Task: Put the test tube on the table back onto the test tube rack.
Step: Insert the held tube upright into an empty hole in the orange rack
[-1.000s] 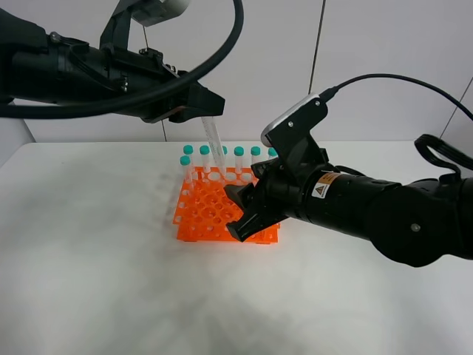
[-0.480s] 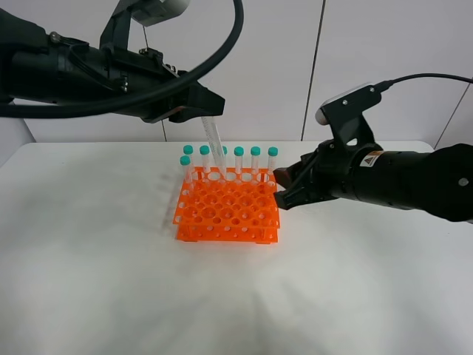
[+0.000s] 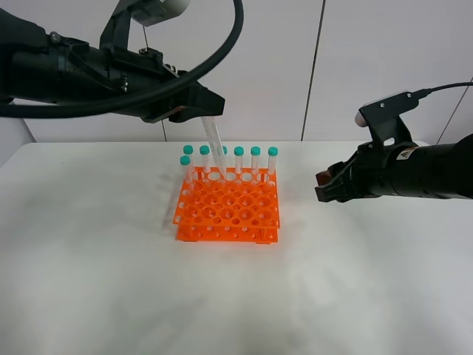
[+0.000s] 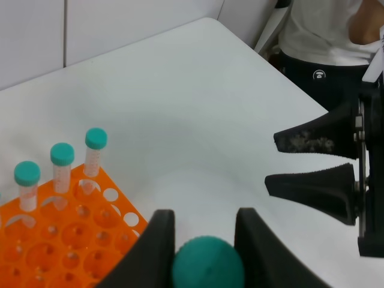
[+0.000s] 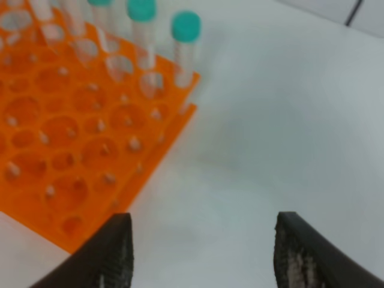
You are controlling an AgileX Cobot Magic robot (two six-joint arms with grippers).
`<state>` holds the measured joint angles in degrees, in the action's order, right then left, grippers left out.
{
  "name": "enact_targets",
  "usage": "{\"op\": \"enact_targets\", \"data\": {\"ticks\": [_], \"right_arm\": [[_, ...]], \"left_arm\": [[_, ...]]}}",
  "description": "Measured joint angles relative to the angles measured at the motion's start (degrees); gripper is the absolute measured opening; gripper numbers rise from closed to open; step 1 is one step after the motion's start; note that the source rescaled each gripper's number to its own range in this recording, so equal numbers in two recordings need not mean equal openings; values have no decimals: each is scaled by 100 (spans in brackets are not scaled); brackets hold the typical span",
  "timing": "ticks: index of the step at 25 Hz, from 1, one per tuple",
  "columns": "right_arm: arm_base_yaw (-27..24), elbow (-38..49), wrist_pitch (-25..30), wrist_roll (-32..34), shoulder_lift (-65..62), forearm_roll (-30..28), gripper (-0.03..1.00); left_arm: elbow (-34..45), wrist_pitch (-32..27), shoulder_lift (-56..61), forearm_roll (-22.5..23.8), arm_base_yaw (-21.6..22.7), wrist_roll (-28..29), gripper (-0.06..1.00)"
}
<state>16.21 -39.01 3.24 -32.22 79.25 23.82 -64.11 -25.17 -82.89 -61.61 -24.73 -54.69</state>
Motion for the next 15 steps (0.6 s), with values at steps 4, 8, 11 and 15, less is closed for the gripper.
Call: {"op": "enact_targets", "data": {"ticks": [4,8,11,15], "right_arm": [[-251,-208,273,308,0,-313,47],[-651,-527,712,1075,0,-916,47],[-765,-682,878,1857,0,-1627,47],[-765,-807,1164,3344,0,-2972,47]], "left_arm": [[0,0,0,0,0,0,0],[0,0,0,0,0,0,0],[0,0,0,0,0,0,0],[0,0,0,0,0,0,0]]}}
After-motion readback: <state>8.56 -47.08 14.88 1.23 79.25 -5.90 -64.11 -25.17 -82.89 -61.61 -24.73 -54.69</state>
